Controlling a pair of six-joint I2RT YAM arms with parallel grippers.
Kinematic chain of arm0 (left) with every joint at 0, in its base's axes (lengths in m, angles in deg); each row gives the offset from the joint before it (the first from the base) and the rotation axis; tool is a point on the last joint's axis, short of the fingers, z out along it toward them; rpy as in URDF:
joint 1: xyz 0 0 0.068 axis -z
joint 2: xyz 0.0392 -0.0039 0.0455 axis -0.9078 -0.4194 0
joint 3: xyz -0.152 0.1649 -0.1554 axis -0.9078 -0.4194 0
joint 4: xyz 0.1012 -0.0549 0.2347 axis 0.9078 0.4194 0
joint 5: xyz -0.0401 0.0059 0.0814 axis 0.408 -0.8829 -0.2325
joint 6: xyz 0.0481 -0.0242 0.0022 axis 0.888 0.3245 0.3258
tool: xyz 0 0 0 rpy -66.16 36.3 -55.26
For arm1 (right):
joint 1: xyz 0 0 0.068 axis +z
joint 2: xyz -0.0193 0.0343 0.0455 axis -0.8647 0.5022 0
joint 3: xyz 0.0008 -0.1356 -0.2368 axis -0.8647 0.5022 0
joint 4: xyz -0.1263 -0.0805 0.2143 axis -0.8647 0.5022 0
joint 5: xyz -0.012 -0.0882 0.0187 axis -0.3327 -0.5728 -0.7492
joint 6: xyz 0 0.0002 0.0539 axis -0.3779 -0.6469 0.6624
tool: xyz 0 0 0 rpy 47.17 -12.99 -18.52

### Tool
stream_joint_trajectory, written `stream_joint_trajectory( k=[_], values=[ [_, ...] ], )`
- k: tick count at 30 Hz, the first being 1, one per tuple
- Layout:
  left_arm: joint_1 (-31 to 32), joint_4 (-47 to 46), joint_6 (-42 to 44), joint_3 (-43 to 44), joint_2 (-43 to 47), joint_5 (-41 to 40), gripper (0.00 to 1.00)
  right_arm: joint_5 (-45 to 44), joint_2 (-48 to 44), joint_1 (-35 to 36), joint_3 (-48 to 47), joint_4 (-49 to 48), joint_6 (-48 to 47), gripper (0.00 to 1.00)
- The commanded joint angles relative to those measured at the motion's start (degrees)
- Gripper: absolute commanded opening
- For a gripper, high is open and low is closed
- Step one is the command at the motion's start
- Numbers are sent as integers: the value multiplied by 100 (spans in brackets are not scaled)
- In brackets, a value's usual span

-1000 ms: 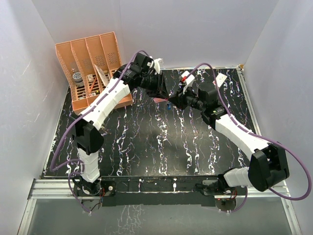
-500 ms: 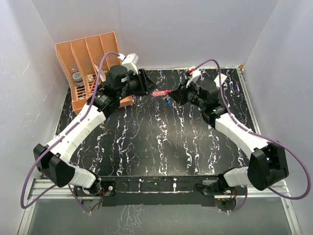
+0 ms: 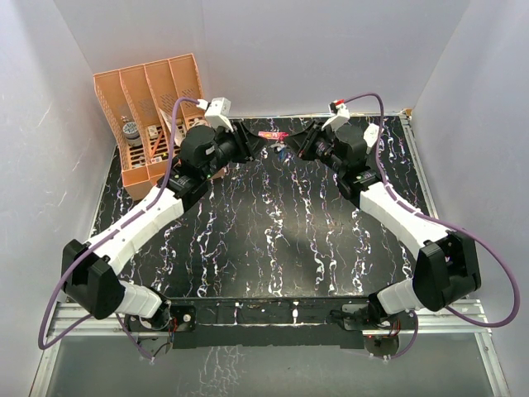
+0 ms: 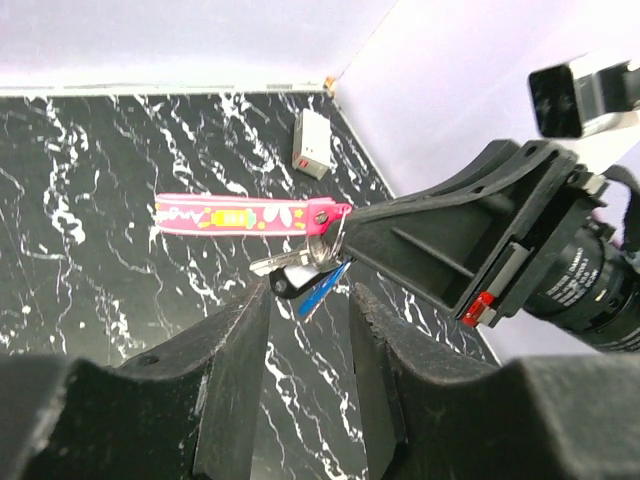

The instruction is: Put the keys on the keyring

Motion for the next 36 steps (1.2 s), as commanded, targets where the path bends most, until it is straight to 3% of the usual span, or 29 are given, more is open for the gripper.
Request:
stream_joint_trajectory(
  k=[1,19,36],
  values=[
    [115,-920,323,-24,-39,-283,37,-383,-29,-20,-347,-399,773,0],
    [377,-1628,833,315,-779,-350,39,-1187,53,-11,-702,224,1637,0],
    [432,-2039,822,445,-941,-445,40,-1029,74,15,-662,228,1676,0]
  ],
)
